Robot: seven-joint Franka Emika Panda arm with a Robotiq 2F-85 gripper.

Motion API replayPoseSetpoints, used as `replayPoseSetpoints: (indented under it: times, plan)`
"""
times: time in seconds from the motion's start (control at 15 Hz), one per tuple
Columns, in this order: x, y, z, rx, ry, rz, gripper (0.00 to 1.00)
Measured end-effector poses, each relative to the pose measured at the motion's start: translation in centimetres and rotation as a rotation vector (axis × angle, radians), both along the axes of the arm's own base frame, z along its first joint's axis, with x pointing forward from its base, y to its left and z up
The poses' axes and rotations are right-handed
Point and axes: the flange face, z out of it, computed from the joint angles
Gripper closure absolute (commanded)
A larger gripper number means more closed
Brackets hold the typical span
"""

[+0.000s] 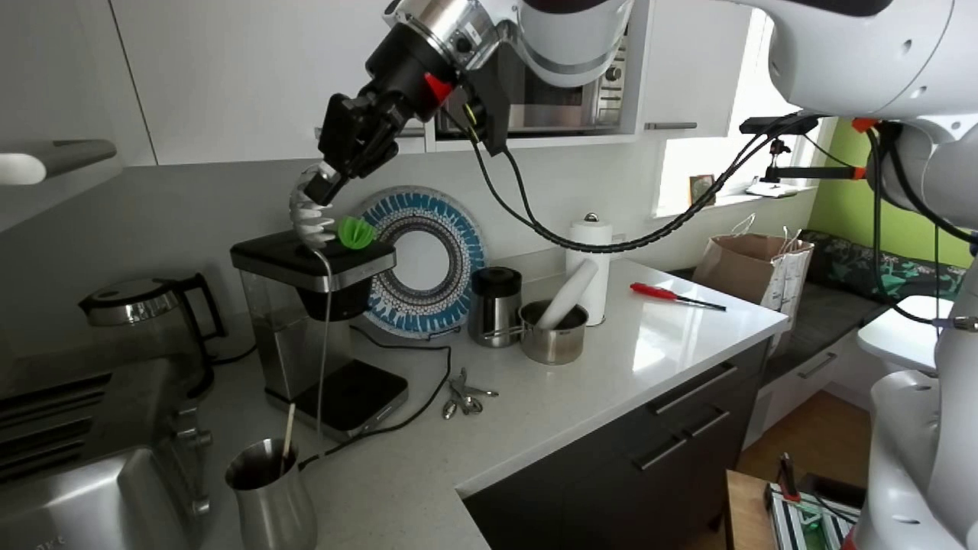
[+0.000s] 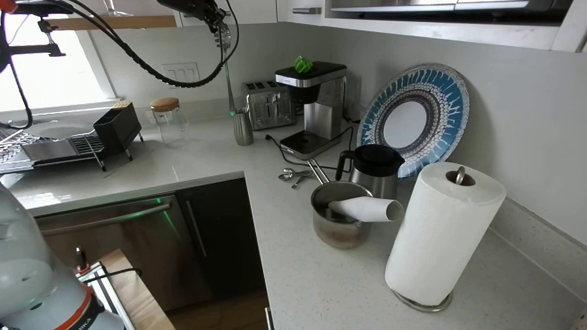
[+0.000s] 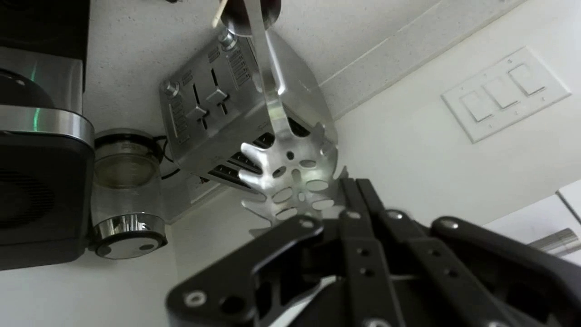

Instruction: Remove the pasta server from the cocktail shaker and put it on the counter top in front of the pot

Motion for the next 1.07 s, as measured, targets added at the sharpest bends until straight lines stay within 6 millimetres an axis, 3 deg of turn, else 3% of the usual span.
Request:
replayPoseSetpoints:
  times: [0.27, 0.47, 0.67, 1.07]
  plan:
    - [-1.6, -1.2, 0.2, -0.136, 0.005, 0.012, 0.99]
    - [-2.8, -2.6, -1.2, -0.289, 0.031, 0.041, 0.99]
    - [-2.8, -4.9, -4.3, -0.445, 0.082, 0.053, 0.99]
    - [-1.5, -10.4, -12.5, -0.729, 0.263, 0.068, 0.99]
